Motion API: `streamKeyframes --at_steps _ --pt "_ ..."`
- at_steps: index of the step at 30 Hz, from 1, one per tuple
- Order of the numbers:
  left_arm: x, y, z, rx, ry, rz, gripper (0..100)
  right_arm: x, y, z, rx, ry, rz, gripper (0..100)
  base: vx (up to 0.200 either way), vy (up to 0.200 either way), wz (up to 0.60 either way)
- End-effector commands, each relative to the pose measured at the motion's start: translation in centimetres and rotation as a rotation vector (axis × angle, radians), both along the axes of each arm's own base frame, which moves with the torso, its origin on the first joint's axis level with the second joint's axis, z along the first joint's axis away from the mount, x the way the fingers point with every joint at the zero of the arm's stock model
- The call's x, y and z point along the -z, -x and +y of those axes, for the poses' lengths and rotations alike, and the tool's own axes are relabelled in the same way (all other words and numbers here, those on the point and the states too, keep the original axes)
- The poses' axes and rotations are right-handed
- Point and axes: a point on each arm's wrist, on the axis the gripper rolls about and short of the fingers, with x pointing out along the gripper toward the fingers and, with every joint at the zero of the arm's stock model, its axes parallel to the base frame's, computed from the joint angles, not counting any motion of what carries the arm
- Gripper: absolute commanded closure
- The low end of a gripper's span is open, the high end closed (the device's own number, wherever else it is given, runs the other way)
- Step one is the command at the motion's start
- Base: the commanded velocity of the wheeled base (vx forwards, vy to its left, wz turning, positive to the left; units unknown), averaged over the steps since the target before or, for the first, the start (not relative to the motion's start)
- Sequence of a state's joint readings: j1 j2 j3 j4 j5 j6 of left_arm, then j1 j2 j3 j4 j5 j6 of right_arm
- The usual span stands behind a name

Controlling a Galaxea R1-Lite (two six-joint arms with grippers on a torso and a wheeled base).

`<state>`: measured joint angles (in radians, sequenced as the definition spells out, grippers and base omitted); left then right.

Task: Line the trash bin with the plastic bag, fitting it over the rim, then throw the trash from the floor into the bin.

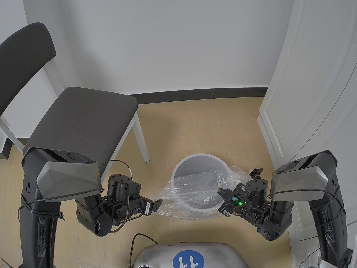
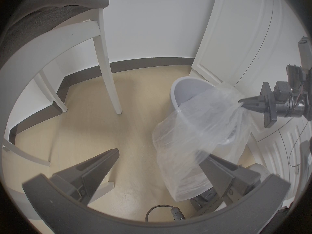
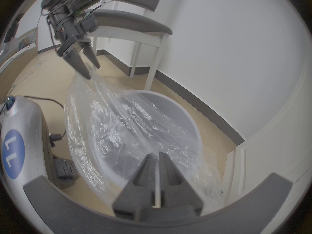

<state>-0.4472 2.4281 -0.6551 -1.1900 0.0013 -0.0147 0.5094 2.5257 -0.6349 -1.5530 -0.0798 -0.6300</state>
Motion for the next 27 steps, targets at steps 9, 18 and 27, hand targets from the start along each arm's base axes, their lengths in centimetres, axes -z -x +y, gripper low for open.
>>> streamKeyframes --at_steps 9,18,27 --pt "0.2 0.1 -0.1 0.004 -0.004 0.003 0 -2.0 0.8 0.3 -0.007 -0.083 -0.007 100 0.000 0.000 0.00" --pt "0.5 0.2 -0.1 0.020 -0.011 -0.044 0 -1.5 2.8 0.1 -0.095 -0.064 0.068 100 0.000 0.000 0.00" --pt "0.6 0.2 -0.1 0.022 -0.008 -0.058 0 -1.4 2.3 0.2 -0.092 -0.081 0.061 0 0.000 0.000 0.00"
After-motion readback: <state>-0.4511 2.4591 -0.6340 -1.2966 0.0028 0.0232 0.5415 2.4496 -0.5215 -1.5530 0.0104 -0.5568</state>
